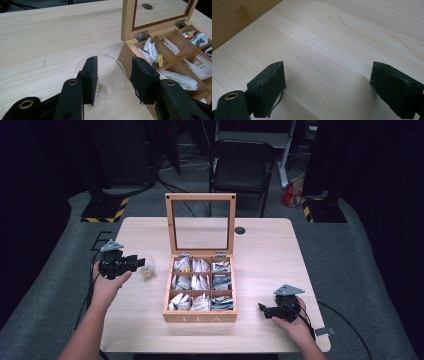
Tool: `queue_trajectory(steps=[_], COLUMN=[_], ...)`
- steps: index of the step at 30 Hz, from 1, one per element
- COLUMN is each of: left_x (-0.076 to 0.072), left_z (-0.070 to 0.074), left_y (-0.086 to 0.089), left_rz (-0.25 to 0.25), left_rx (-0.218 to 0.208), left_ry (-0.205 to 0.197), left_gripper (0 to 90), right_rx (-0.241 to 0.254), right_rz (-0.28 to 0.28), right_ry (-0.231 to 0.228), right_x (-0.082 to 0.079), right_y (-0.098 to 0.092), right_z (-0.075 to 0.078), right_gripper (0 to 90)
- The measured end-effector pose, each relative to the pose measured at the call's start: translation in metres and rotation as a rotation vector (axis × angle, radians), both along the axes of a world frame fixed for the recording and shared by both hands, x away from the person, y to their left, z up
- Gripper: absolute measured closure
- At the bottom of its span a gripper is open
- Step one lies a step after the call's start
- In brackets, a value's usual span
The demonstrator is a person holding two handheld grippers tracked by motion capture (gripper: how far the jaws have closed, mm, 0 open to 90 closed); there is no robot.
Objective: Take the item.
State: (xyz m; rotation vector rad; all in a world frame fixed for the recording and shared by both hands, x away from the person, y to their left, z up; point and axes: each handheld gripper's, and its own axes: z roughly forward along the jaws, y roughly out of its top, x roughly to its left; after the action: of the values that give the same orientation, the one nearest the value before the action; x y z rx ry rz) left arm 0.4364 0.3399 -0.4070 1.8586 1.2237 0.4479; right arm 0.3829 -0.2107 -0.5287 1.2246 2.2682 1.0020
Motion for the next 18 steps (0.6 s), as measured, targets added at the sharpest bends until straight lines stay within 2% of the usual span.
queue_trajectory(steps=[3,11,18], left_x=[-0.004,-0.010,-0.021], left_z=[-0.002,-0.002,-0.008], left_y=[0.003,0.012,0.021], left_rz=[0.005,0.022,0.052], left_rx=[-0.003,0.003,0.011], left_ry=[0.007,-0.013,-0.031], left_gripper=[55.3,52.6,44.6], right_rx=[0.000,0.000,0.000], right_rz=[0.000,0.000,0.000], right_ry=[0.000,0.000,0.000], right_x=[0.000,0.000,0.000], right_y=[0.000,0.000,0.000], right_z=[0.000,0.000,0.000], right_gripper=[11.9,11.8,11.8])
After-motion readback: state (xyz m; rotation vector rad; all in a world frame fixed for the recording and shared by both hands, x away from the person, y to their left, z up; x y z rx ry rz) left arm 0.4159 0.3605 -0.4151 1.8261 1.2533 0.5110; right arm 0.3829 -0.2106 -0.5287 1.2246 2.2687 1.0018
